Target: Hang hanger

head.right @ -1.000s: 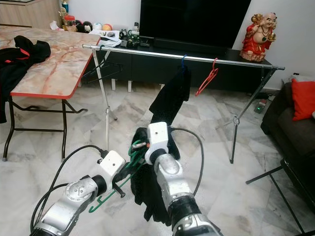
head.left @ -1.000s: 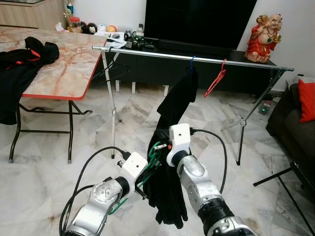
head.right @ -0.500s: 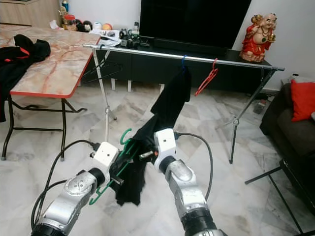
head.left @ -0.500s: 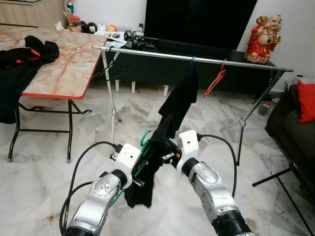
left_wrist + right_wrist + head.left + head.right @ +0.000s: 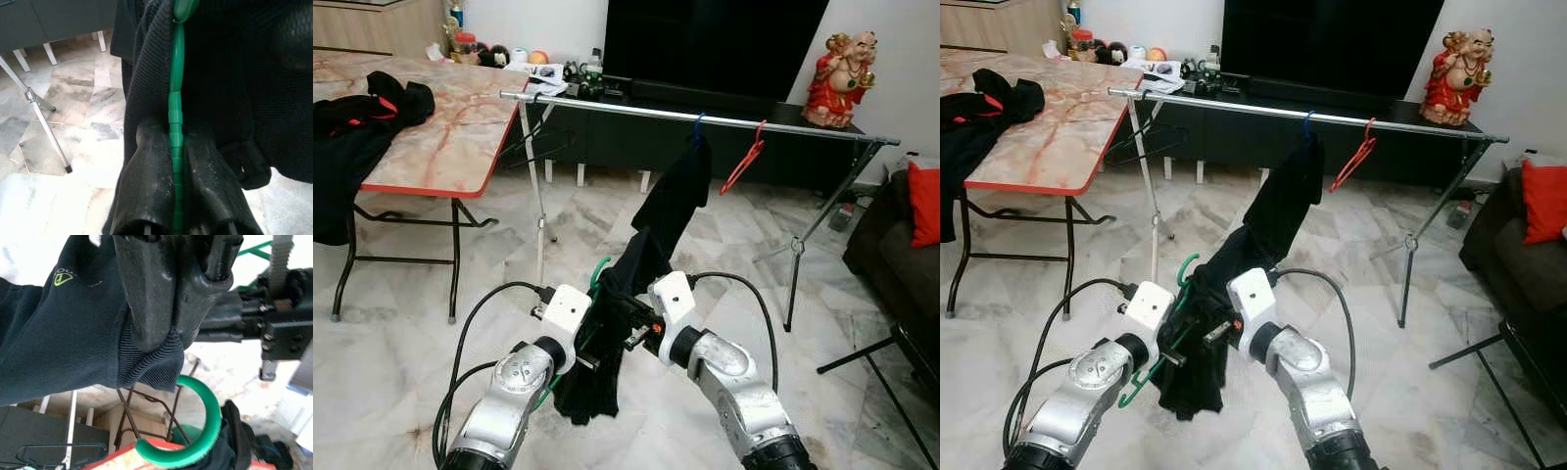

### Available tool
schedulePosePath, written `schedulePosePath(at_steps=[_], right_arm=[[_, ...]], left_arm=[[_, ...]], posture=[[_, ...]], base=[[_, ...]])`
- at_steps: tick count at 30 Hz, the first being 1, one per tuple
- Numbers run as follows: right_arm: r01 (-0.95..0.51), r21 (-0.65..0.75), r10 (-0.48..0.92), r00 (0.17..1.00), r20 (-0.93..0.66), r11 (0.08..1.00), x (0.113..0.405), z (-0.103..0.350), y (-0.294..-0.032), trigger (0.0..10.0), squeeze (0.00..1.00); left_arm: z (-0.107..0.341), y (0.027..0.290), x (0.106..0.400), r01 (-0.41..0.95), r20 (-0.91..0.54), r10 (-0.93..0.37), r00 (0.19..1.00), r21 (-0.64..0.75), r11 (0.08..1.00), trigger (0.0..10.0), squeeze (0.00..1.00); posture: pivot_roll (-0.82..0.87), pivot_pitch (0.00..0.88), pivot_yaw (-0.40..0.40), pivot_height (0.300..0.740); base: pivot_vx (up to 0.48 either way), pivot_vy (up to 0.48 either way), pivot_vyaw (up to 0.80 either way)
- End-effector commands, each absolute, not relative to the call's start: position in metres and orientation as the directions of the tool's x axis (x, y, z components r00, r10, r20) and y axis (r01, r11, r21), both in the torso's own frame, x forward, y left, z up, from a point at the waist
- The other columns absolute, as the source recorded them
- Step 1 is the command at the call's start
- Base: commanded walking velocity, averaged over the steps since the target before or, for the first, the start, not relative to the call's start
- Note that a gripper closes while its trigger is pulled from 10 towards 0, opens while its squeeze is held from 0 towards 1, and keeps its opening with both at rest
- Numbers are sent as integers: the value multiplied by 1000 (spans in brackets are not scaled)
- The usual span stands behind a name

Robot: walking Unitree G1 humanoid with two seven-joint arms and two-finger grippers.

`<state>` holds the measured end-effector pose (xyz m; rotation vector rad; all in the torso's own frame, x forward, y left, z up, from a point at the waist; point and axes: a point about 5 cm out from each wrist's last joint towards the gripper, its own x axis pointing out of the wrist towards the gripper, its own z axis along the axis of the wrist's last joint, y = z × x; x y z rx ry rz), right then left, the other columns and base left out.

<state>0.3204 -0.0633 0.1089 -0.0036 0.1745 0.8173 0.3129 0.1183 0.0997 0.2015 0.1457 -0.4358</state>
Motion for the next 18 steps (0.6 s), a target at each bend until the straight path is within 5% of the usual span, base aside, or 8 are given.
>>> schedulePosePath(at_steps=[1,2,3,18], right_arm=[[-723,45,719,674,-170,689,319,109,-67,10000,0],[-712,35,706,686,-176,701,321,109,-70,10000,871],[-703,36,696,694,-185,710,323,109,-72,10000,1000],[-723,-140,665,681,-306,676,320,105,-93,10000,1000]], left_arm=[[111,113,317,436,-124,-421,899,160,885,10000,0],[112,113,317,439,-121,-424,898,158,884,10000,0],[112,112,317,442,-113,-429,896,157,883,10000,0],[114,119,317,444,-87,-435,896,140,885,10000,0]], posture=[[134,0,-142,740],[132,0,-142,740],[132,0,-142,740],[130,0,-150,740]], base=[[0,0,0],[0,0,0],[0,0,0],[0,0,0]])
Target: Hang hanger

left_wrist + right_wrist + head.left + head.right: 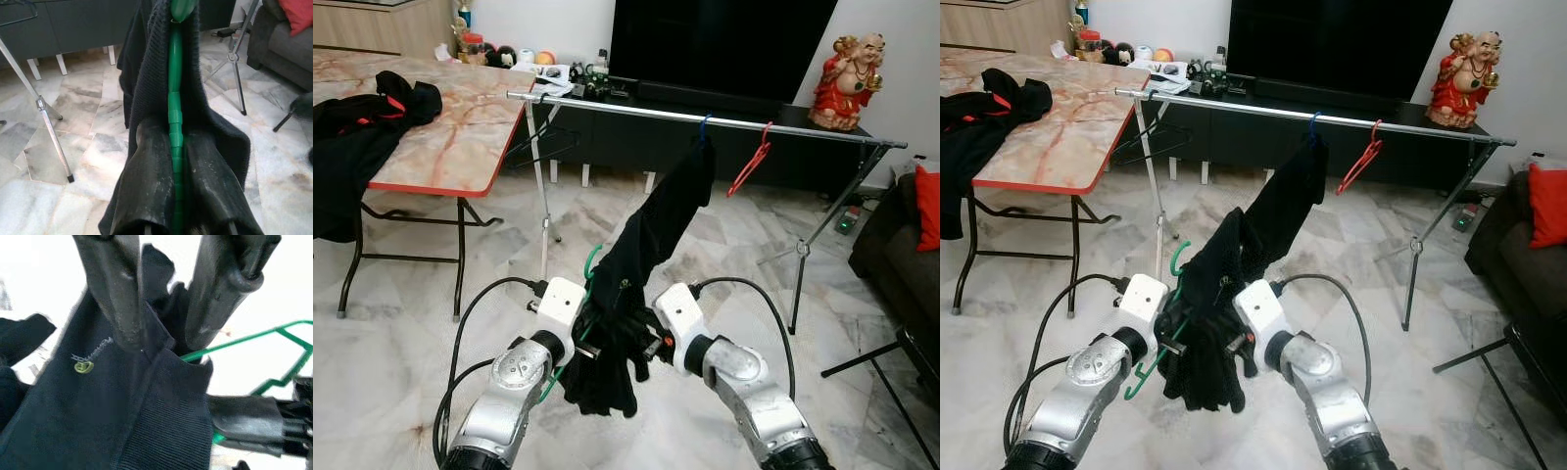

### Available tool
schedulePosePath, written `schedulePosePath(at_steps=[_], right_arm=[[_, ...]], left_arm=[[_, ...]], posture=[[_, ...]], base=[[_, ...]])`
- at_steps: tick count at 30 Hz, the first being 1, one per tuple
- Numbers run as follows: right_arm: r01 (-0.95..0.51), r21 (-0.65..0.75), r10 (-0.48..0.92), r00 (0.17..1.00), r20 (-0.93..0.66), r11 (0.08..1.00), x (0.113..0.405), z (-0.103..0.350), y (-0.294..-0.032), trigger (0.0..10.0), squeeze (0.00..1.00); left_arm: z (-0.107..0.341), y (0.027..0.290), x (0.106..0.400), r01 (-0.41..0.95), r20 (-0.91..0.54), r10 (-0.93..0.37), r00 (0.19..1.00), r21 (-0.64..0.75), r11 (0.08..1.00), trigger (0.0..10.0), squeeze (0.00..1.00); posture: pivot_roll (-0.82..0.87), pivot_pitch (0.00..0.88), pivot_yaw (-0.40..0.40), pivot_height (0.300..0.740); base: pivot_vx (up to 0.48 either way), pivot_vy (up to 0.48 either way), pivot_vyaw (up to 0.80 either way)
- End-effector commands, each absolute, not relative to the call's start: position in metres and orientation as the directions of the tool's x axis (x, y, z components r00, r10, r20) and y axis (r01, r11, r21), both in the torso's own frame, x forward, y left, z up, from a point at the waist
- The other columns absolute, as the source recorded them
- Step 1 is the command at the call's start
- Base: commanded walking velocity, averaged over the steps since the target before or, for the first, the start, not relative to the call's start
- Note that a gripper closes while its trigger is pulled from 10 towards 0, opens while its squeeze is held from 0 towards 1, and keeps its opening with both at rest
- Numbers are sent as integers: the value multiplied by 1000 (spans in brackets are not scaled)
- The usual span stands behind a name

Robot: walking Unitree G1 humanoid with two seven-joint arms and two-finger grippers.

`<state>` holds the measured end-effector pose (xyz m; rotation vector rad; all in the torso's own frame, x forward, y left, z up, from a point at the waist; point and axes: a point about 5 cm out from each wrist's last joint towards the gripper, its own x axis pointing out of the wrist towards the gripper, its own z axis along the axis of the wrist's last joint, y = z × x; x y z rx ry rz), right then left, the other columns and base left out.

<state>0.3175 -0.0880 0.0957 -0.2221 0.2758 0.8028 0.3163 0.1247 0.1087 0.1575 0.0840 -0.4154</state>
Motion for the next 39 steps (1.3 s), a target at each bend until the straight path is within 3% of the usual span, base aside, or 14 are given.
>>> schedulePosePath(at_steps=[1,11,16,17,18,19,21,26,30,33,34,35,36,39], right_arm=[[-708,-154,652,699,-293,689,323,109,-98,10000,1000],[-654,-271,644,753,-139,706,348,177,-146,10000,1000],[-794,-385,772,582,-255,471,344,188,-158,10000,1000],[-826,-380,797,533,-284,417,341,186,-159,10000,1000],[-898,-365,840,385,-381,246,330,179,-164,10000,1000],[-898,-365,840,385,-381,246,330,179,-164,10000,1000],[-943,-309,845,264,-465,125,322,174,-173,10000,1000],[-983,-174,807,153,-570,64,324,164,-200,10000,1000],[-998,-68,806,37,-591,-4,319,155,-202,10000,1000],[-999,-43,802,6,-597,-25,318,150,-203,10000,1000],[-999,-36,795,-4,-607,-32,319,144,-203,10000,267],[-999,-36,795,-4,-607,-32,319,144,-203,10000,267],[-999,-37,793,-8,-609,-39,320,140,-200,10000,0],[-998,-51,788,-6,-616,-47,322,136,-195,10000,0]], left_arm=[[111,120,315,460,-106,-448,888,153,875,10000,0],[95,117,301,599,-199,-567,799,185,779,10000,0],[87,111,290,720,-271,-669,692,196,665,10000,0],[85,110,287,739,-294,-681,671,200,643,10000,0],[82,111,284,762,-316,-697,644,184,621,10000,0],[82,111,284,762,-316,-697,644,184,621,10000,0],[80,111,282,780,-331,-712,620,162,604,10000,0],[74,110,274,826,-384,-739,554,146,544,10000,0],[78,108,271,851,-384,-764,518,136,508,10000,0],[79,107,269,865,-395,-774,495,139,482,10000,0],[82,105,265,888,-401,-795,455,132,441,10000,0],[82,105,265,888,-401,-795,455,132,441,10000,0],[84,101,261,908,-401,-816,416,125,401,10000,0],[88,97,258,926,-400,-836,375,118,359,10000,0]], posture=[[129,0,-150,740],[119,0,-151,740],[115,0,-145,740],[118,0,-148,740],[122,0,-152,740],[122,0,-152,740],[121,0,-156,740],[132,0,-163,740],[140,0,-163,740],[143,0,-162,740],[147,0,-163,740],[147,0,-163,740],[150,0,-162,740],[156,0,-166,740]], base=[[0,0,0],[0,0,0],[0,0,0],[0,0,0],[0,0,0],[0,0,0],[0,0,0],[0,0,0],[0,0,0],[0,0,0],[0,0,0],[0,0,0],[0,0,0],[0,0,0]])
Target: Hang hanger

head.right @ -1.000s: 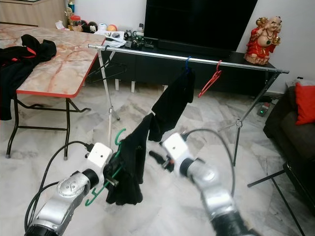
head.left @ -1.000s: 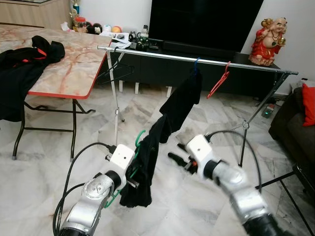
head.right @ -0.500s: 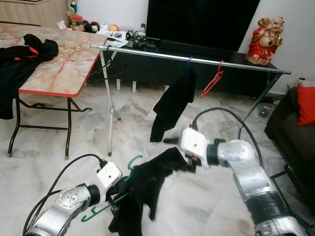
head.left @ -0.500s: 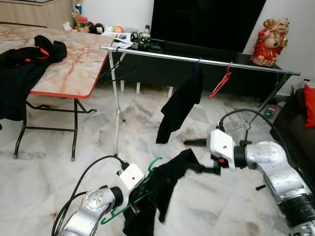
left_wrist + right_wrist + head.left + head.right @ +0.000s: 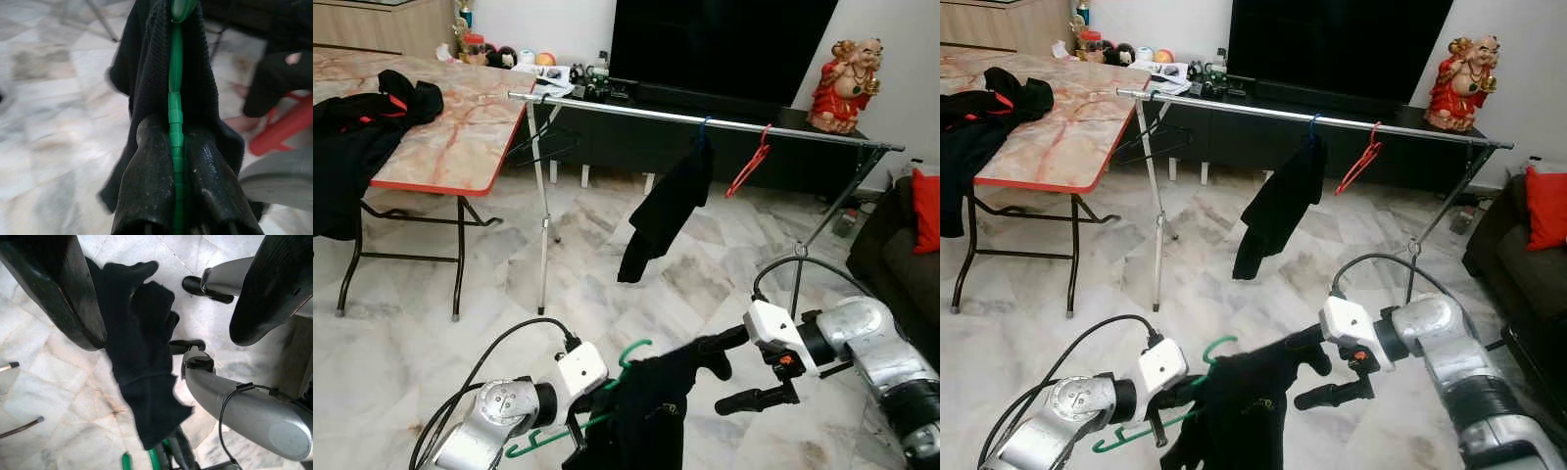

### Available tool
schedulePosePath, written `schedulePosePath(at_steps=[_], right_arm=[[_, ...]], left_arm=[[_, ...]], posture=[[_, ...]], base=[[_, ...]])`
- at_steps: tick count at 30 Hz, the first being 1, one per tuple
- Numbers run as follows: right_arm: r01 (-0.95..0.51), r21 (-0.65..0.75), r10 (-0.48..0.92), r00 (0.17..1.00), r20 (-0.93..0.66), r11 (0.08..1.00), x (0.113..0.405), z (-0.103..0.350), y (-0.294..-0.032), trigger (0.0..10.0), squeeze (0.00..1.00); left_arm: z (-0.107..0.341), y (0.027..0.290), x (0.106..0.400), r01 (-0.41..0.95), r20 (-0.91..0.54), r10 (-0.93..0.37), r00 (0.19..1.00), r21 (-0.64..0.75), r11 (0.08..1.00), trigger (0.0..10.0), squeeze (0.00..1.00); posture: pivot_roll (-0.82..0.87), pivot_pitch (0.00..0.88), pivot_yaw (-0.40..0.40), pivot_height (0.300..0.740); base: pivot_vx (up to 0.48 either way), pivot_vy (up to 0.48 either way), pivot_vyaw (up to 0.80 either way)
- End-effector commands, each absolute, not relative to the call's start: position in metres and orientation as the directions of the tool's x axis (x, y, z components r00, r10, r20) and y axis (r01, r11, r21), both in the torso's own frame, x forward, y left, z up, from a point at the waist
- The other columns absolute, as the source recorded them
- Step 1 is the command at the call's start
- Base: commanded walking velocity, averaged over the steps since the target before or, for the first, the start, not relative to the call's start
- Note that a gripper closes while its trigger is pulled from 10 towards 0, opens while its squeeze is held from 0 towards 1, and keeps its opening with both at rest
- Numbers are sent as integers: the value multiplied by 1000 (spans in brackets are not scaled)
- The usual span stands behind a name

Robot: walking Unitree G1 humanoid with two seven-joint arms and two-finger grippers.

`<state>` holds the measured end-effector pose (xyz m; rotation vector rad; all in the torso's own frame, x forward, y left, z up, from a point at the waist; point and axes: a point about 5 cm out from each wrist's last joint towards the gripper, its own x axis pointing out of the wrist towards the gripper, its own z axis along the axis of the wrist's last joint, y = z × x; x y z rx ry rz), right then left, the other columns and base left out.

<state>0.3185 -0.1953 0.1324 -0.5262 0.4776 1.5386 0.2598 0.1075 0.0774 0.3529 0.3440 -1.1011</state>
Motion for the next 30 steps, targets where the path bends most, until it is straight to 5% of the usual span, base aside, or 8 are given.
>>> schedulePosePath(at_steps=[1,27,28,29,30], right_arm=[[-997,-56,785,-3,-620,-48,322,135,-194,10000,0],[-997,-71,762,18,-648,-37,323,97,-162,10000,0],[-997,-65,766,12,-642,-39,323,97,-161,8196,0],[-997,-62,769,7,-639,-42,323,96,-160,8196,0],[-997,-61,771,5,-637,-43,323,97,-160,706,0]], left_arm=[[89,97,257,928,-402,-838,370,119,353,10000,0],[113,76,254,953,-390,-870,301,133,271,10000,0],[113,76,254,953,-390,-870,301,134,270,10000,0],[112,76,254,953,-391,-869,302,134,270,10000,0],[112,76,254,953,-393,-869,302,135,270,10000,0]], posture=[[157,0,-167,740],[186,0,-180,740],[184,0,-178,740],[184,0,-178,740],[185,0,-177,740]], base=[[0,0,0],[0,0,0],[0,0,0],[0,0,0],[0,0,0]])
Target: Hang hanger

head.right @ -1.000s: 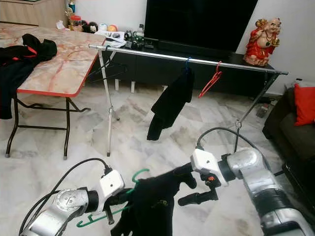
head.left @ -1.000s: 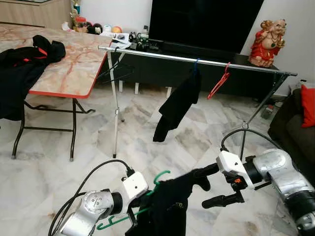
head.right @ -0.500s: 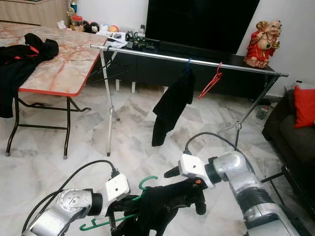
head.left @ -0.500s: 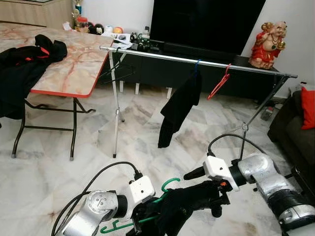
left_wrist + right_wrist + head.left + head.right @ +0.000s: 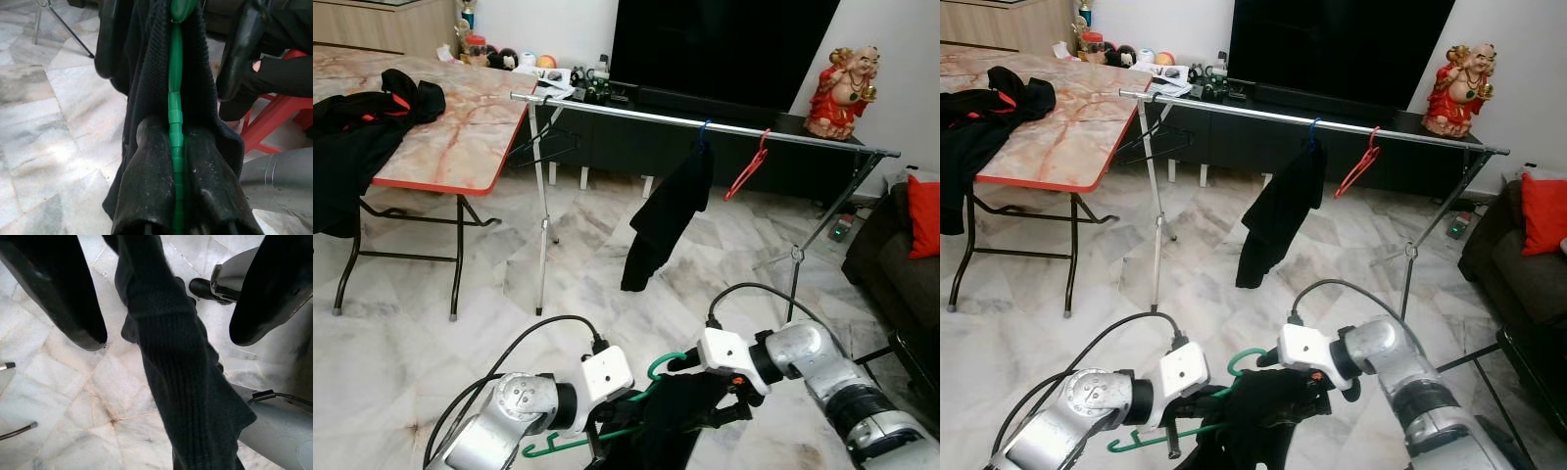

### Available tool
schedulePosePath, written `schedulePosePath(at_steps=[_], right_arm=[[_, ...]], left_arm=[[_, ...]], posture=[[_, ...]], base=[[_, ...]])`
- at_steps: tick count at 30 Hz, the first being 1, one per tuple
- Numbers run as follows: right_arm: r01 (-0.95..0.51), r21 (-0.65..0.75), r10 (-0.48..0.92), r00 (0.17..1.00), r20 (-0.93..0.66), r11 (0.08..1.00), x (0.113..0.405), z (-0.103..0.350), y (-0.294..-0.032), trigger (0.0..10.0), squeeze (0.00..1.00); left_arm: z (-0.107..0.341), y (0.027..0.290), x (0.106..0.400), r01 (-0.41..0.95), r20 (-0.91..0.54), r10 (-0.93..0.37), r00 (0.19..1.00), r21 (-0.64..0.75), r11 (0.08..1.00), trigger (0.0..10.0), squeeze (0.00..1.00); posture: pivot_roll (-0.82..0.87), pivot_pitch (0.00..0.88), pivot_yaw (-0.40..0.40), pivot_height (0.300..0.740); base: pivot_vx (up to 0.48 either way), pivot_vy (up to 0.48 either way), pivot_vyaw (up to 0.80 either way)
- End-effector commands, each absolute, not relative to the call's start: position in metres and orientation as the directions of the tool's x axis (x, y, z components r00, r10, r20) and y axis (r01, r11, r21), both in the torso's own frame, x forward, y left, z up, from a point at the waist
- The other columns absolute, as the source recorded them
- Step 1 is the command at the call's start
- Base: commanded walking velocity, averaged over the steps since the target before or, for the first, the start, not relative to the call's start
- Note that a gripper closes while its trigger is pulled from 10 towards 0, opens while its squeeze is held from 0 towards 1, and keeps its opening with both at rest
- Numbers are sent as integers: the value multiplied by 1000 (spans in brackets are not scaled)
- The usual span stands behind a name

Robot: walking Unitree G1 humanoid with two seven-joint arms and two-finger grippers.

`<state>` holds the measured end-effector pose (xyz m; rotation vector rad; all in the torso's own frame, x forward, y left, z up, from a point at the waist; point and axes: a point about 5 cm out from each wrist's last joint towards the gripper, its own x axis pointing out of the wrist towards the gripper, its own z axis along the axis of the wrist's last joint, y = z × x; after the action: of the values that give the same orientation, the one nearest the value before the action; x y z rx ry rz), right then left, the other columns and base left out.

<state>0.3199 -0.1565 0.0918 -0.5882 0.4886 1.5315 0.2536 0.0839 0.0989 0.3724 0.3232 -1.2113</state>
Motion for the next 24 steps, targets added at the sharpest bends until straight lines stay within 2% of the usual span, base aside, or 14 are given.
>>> schedulePosePath(at_steps=[1,2,24], right_arm=[[-997,-61,771,5,-637,-44,323,96,-160,706,0],[-997,-62,772,8,-635,-41,323,97,-160,0,0],[-998,-43,769,-14,-639,-54,321,93,-159,0,0]], left_arm=[[112,77,254,953,-394,-868,302,135,270,10000,0],[112,77,254,953,-395,-868,302,134,271,10000,0],[114,76,255,950,-390,-866,312,139,279,10000,0]], posture=[[185,0,-177,740],[185,0,-176,740],[192,0,-177,740]], base=[[0,0,0],[0,0,0],[0,0,0]])
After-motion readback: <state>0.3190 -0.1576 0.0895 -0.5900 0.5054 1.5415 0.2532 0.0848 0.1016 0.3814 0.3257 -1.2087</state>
